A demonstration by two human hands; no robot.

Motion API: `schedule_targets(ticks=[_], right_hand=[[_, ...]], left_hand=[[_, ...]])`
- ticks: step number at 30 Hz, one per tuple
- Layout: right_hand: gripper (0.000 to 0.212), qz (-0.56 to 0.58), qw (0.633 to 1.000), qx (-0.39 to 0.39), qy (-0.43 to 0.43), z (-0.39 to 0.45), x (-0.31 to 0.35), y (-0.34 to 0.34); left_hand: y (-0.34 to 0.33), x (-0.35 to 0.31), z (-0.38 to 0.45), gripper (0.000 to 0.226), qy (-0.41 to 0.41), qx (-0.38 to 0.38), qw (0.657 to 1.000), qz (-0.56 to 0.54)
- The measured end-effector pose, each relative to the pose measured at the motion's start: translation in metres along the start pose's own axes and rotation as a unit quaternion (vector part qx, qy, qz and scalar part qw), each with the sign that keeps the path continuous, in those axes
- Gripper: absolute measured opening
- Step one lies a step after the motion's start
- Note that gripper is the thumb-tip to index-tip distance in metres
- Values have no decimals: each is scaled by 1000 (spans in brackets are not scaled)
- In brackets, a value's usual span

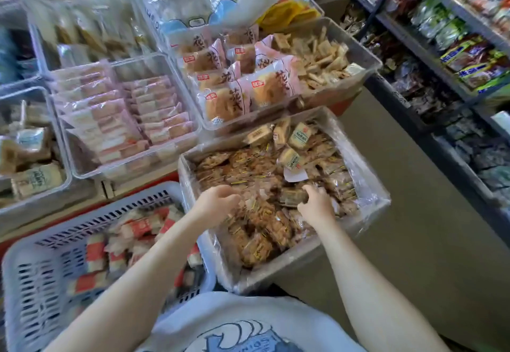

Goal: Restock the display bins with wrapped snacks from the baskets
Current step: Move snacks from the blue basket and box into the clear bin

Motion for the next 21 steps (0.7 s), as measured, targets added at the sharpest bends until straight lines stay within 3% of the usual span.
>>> schedule_targets(ticks=[4,9,13,16,19,21], right_hand=[[69,-95,993,74,18,27,-14,-13],[67,-156,983,63,74,38,-10,-25],[59,-79,983,136,91,22,11,-7],[35,14,981,77,179,-15,40,13],[51,25,940,-31,338,-60,80,21],[53,24,899,-67,431,-78,102,16]], left_hand=[[-23,-18,4,13,46,25,999,-11],[-25,-29,-1,17,76,17,996,-42],[-18,-27,-1,23,109,11,990,-93],[-18,-34,-9,34,137,57,969,-200],[-14,-43,-17,41,91,97,933,-335],[-1,-43,-21,37,34,74,921,-381]])
Point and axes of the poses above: each hand's wrist, its own z-axis towards the middle knuckle, its own y-axis out of the back of the hand, x = y × z, the point moved 2 cm from there along z, towards the middle knuckle, and after that the axes turned 12 degrees about z, right-handed, at the moved point
